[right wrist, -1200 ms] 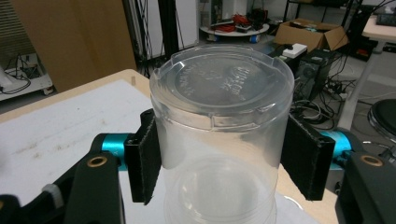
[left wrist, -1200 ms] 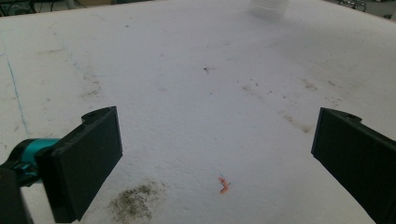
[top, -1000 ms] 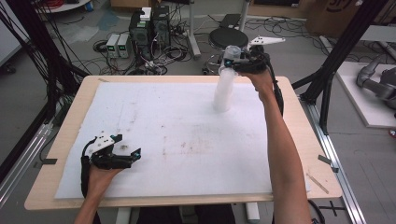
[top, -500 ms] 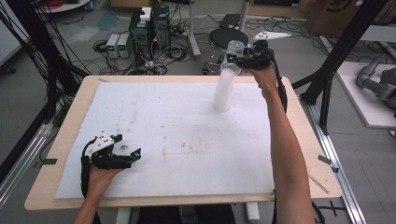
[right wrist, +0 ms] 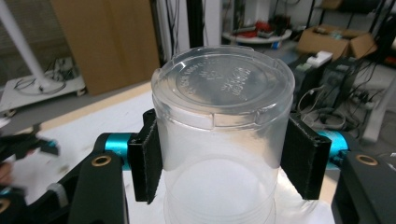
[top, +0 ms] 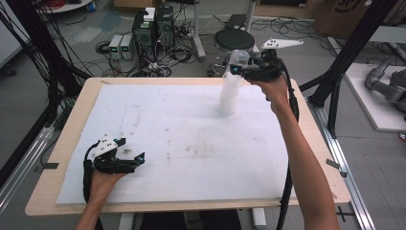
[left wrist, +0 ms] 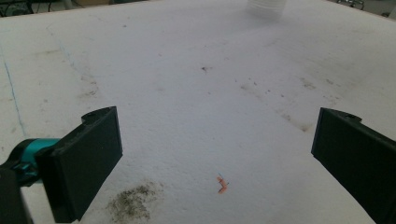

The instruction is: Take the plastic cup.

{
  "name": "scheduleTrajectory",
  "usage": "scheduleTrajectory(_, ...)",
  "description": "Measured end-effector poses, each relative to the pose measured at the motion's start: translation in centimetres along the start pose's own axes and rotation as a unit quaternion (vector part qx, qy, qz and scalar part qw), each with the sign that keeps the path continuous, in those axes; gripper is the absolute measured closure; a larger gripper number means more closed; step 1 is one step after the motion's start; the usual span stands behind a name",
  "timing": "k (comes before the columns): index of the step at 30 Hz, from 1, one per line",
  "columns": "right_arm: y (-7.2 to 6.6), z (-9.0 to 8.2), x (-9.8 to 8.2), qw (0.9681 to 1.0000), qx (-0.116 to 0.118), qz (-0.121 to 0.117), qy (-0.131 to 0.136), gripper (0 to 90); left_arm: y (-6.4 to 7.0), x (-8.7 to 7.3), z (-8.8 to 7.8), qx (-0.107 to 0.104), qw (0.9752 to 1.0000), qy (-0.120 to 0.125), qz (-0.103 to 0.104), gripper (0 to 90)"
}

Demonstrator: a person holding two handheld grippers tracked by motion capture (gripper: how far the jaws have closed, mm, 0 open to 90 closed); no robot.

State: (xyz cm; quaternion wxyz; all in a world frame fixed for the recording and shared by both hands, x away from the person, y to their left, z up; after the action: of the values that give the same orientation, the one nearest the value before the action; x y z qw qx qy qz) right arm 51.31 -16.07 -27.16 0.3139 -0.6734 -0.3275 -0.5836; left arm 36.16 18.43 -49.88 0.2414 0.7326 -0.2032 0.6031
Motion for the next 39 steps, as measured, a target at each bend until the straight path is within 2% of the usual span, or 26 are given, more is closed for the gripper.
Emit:
scheduleTrajectory(6,-3.9,-1.7,-1.1,0.9993,0.037,-0.003,0.01,37.9,0.0,0.0,0.0,-0.003,1.0,-0.001,-0.001,1.8)
scheduleTrajectory(13,-7.9,-3.0,-2.8,0.9974,0.068,-0.005,0.024,38.2,0.0,0.0,0.0,-0.005,1.0,-0.002,-0.001,1.8)
scheduleTrajectory(15,-9.0,-3.1,-3.4,0.9969,0.076,-0.006,0.02,38.2,0.1,0.0,0.0,-0.004,1.0,0.001,0.003,1.8)
scheduleTrajectory(26,-12.6,-3.1,-7.0,0.9949,0.099,-0.008,0.016,38.3,0.0,0.1,-0.1,-0.005,1.0,0.006,-0.002,1.8)
scheduleTrajectory(30,-14.0,-3.0,-8.2,0.9928,0.119,-0.009,0.016,38.3,0.0,0.1,-0.1,-0.004,1.0,0.004,-0.002,1.8)
scheduleTrajectory(36,-15.3,-2.9,-9.3,0.9905,0.137,-0.01,0.015,38.3,0.1,0.1,-0.1,-0.003,1.0,0.004,0.004,1.8)
scheduleTrajectory(39,-15.8,-2.9,-9.4,0.9893,0.143,-0.019,0.02,38.4,0.0,0.0,-0.1,-0.003,1.0,0.002,0.002,1.8)
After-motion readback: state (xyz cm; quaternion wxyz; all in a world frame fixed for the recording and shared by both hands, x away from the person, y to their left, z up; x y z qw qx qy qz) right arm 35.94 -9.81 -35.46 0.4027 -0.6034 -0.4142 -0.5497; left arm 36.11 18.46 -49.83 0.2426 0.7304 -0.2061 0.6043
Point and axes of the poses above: each handheld gripper's, and its own axes: z roughly forward along the jaws, x roughly out of its top, y roughly to its right, the point moved 9 cm from there along z, roughly forward along the jaws, and after that the axes turned 12 degrees about y, right-handed, at the moved point
